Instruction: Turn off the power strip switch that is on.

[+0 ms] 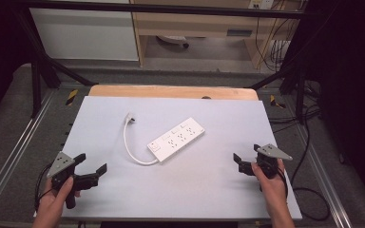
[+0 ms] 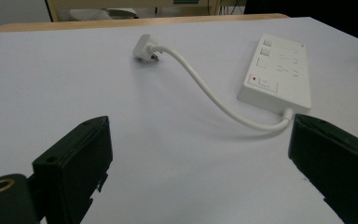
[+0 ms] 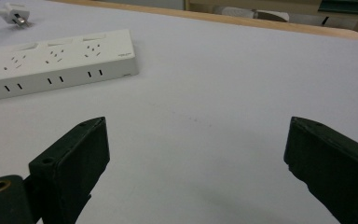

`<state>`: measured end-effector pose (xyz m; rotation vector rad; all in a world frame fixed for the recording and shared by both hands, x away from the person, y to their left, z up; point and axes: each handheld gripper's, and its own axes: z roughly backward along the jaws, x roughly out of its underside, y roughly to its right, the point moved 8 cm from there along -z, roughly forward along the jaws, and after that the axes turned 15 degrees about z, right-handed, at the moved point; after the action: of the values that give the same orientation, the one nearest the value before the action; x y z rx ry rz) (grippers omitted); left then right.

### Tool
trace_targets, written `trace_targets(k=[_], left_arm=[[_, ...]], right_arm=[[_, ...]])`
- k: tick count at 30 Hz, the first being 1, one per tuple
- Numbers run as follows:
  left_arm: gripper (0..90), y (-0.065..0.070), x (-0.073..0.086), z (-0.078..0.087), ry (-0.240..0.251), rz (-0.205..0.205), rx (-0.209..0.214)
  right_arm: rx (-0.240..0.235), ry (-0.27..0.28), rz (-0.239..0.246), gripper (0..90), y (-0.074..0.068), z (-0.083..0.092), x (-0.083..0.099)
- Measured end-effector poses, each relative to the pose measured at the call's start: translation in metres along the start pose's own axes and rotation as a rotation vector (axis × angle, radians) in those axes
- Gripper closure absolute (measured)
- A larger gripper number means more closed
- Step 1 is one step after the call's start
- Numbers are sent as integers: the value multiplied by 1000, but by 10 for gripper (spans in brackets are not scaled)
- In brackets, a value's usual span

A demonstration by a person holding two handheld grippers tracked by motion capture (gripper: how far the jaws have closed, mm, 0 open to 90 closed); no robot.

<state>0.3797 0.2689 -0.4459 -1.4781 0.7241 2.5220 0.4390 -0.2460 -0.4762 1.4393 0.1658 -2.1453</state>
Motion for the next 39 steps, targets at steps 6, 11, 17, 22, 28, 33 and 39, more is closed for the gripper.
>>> trace_targets(k=[6, 11, 17, 22, 28, 33, 39], left_arm=[[61, 0, 0, 0, -3, 0, 4], [61, 1, 0, 0, -3, 1, 5], [61, 1, 1, 0, -3, 4, 4], [61, 0, 1, 0, -2, 2, 5], [61, 0, 0, 0, 1, 4, 6], [61, 0, 0, 1, 3, 4, 6], [61, 0, 0, 1, 3, 4, 2]], right_arm=[[-8, -7, 1, 74, -1, -2, 0], [-7, -4, 5, 71, -2, -2, 0], [-16, 15, 6, 64, -4, -1, -4], [-43, 44, 3, 51, -11, 0, -11], [-68, 77, 21, 47, -25, 3, -22], [-89, 98, 37, 56, -35, 6, -30], [-94, 106, 63, 56, -46, 9, -40]])
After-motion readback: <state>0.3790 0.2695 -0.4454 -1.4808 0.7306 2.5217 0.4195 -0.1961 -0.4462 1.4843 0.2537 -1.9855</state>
